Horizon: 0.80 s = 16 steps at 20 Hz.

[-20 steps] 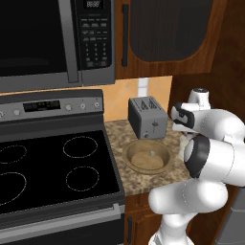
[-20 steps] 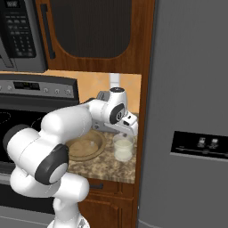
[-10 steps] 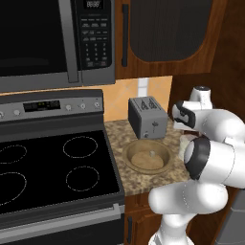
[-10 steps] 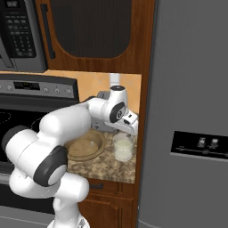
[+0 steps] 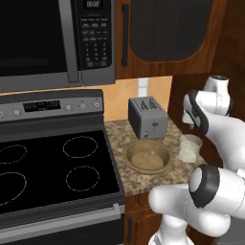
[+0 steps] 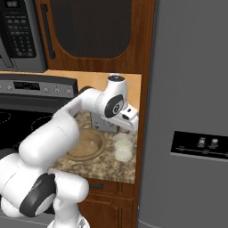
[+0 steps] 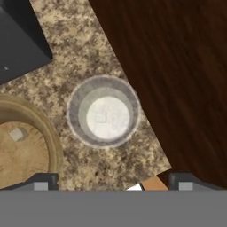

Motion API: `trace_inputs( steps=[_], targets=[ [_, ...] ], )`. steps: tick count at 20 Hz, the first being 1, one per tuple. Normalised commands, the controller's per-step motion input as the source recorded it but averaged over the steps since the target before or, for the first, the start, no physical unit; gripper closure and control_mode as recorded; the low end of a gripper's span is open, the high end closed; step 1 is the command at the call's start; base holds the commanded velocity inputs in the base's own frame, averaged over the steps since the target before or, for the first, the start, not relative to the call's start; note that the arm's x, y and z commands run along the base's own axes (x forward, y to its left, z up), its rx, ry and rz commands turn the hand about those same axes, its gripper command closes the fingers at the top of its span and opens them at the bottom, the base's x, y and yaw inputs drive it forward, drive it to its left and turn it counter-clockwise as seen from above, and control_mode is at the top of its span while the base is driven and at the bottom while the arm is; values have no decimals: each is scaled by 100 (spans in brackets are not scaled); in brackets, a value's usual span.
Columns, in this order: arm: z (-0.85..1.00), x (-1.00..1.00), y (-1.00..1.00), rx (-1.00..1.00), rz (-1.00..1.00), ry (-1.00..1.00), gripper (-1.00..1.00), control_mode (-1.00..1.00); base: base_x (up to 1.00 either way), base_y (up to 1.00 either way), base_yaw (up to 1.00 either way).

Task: Grab a lemon wedge from the fridge and one ice cube from the ice bowl, and put them in the glass of lemonade.

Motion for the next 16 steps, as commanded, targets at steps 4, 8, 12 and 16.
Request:
trace_inputs(
  steps=[4,8,12,16],
  targets=[
    [7,-47,3,5,1,0,-100,-100,0,0,0],
    [4,-42,16,1,0,-1,-100,-100,0,0,0],
    [2,-44,24,0,3,-1,-100,-100,0,0,0],
    [1,-64,23,0,5,-2,-100,-100,0,0,0]
  ],
)
